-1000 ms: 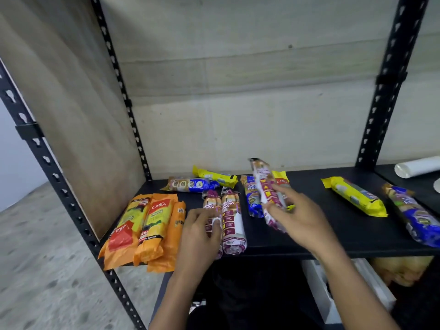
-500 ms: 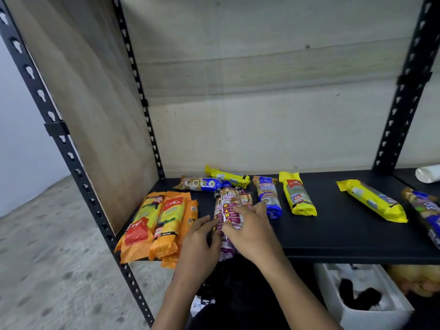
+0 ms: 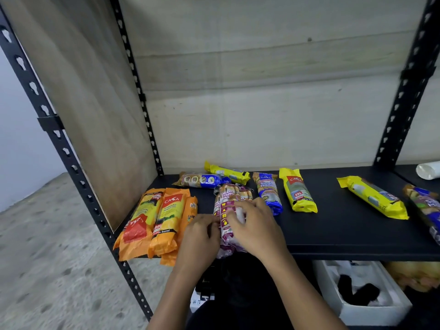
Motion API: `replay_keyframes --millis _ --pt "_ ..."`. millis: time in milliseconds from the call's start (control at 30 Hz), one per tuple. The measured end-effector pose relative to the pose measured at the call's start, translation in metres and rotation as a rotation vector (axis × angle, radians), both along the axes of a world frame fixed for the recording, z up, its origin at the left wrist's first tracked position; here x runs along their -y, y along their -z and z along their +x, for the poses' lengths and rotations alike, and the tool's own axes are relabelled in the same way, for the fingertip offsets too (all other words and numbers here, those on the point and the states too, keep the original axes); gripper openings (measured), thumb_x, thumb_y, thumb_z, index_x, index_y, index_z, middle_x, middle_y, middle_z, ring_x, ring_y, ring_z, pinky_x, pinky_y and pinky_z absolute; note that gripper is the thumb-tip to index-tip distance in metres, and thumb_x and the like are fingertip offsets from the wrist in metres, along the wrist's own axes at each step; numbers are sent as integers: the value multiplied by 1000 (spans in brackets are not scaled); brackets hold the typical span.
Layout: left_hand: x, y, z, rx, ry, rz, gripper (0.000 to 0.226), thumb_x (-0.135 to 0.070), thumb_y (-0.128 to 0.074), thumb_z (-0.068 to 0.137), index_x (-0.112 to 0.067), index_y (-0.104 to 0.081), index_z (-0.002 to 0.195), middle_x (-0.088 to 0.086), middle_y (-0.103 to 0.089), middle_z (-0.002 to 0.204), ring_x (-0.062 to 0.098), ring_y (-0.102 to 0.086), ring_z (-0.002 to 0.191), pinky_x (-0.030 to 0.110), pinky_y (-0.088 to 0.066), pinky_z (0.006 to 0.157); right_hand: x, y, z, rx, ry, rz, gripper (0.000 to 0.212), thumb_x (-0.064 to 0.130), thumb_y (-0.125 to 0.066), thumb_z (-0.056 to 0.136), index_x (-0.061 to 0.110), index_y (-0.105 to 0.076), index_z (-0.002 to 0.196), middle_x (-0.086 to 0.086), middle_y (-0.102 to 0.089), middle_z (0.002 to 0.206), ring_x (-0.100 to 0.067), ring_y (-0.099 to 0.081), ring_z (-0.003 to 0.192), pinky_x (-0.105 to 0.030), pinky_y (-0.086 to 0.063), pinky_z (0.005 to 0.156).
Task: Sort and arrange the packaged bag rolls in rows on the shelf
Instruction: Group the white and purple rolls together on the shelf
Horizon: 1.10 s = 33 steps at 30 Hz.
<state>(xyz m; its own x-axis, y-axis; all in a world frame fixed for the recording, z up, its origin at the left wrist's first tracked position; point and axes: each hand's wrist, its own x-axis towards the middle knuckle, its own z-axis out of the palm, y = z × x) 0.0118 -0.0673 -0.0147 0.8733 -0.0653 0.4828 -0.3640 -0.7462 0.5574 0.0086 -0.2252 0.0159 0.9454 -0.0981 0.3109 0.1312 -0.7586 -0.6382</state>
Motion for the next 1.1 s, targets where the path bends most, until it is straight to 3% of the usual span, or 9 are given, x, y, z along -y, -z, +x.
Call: replay_keyframes --millis 100,300,467,567,733,833,1000,1100 --pt "1 -19 25 -2 -43 17 20 -21 -55 95 -18 -70 110 -1 -65 106 9 -58 91 15 -39 74 17 -10 14 83 47 1 37 58 -46 92 35 -61 117 6 -49 111 -17 -54 106 -36 -53 70" --pt "6 -40 106 -180 -153 115 26 -31 -57 92 -19 -69 112 9 -64 120 23 -64 95 37 -55 81 53 -15 56 31 137 -124 47 52 -51 93 25 -57 131 -6 -48 131 -27 -41 126 -41 -49 83" --pt "6 -45 160 -283 -196 246 44 -20 -59 90 -10 -55 133 15 -43 138 35 -50 121 43 -47 98 68 -9 82 -89 149 -221 57 50 -53 93 20 -48 141 -11 -40 140 -32 -34 131 -44 -45 92" --pt "3 -44 184 -299 -204 328 48 -21 -62 88 -12 -52 134 16 -43 137 35 -47 124 45 -45 100 71 -5 91 -168 131 -248 62 50 -53 92 20 -42 145 -13 -35 144 -35 -32 134 -46 -44 97" --pt "5 -45 212 -346 -133 347 65 -27 -70 86 -13 -44 144 13 -42 147 33 -45 130 42 -41 106 72 3 103 -212 124 -240 64 54 -55 90 19 -43 143 -15 -35 142 -35 -44 125 -42 -47 93" --pt "6 -43 219 -395 -114 350 67 -27 -72 87 -11 -41 144 14 -50 143 33 -49 128 39 -44 100 73 4 106 -244 134 -258 66 52 -59 88 18 -43 142 -16 -35 140 -36 -46 123 -41 -46 90" --pt "3 -41 224 -395 -69 250 70 -37 -83 76 -12 -43 127 14 -54 128 29 -54 108 35 -44 80 76 0 106 -285 136 -230 64 48 -61 87 19 -42 141 -17 -43 132 -36 -50 117 -36 -40 76" --pt "4 -41 221 -329 -93 229 64 -31 -86 74 -15 -40 116 16 -53 117 26 -49 94 33 -38 73 80 -3 101 -257 118 -138 58 45 -60 87 19 -48 137 -16 -49 125 -33 -54 109 -35 -46 77"
